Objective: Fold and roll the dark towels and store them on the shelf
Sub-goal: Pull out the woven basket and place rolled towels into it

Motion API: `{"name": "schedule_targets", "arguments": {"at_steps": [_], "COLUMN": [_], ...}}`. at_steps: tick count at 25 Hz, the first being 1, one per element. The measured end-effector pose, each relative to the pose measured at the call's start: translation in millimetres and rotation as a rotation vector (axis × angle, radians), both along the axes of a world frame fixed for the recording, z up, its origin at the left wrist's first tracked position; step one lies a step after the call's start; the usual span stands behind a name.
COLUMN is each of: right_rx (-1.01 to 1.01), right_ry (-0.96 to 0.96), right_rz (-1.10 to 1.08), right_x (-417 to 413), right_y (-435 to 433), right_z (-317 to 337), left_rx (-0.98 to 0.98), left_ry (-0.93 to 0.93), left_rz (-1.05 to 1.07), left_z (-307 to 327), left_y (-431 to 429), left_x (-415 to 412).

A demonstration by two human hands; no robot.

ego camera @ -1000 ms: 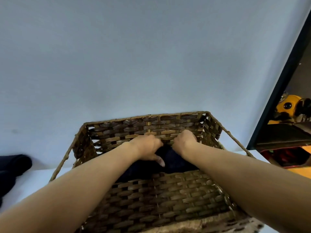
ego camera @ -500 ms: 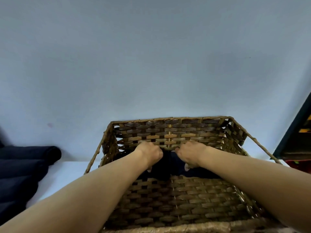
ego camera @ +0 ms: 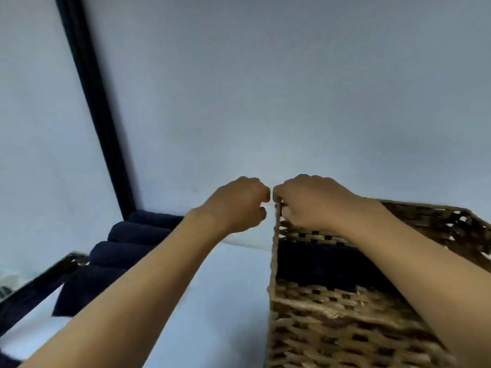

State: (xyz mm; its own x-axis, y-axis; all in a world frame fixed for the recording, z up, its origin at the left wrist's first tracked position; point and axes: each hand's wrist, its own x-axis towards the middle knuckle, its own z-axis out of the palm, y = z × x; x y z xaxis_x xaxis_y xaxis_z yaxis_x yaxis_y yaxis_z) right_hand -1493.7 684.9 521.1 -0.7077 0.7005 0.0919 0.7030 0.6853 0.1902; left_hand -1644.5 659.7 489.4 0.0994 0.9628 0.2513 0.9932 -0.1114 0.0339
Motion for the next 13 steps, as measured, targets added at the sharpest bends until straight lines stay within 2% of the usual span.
{"name": "schedule_targets", "arguments": {"at_steps": [5,8,10,13], "right_rx": [-0.173,-0.271,-0.236,-0.128], "right_ry": [0.125,0.142,0.128,0.139], "right_rz": [0.091,0.110,0.080,-0.009], "right_x": [-155,-217,-240,-252], "right_y": [-90,-118,-127,-130], "right_z": [-62,-119,-149,-173], "left_rx": [-0.192,-0.311,-0.324,-0.221], "left_ry": [-0.013,-0.032,-0.029,0.002], "left_rz": [0.212,0.302,0.269,0.217], "left_z": [-48,-93,-118,-138], "left_y": [-115,-159,-172,-173], "left_x": [-179,-236,-255,-269]}}
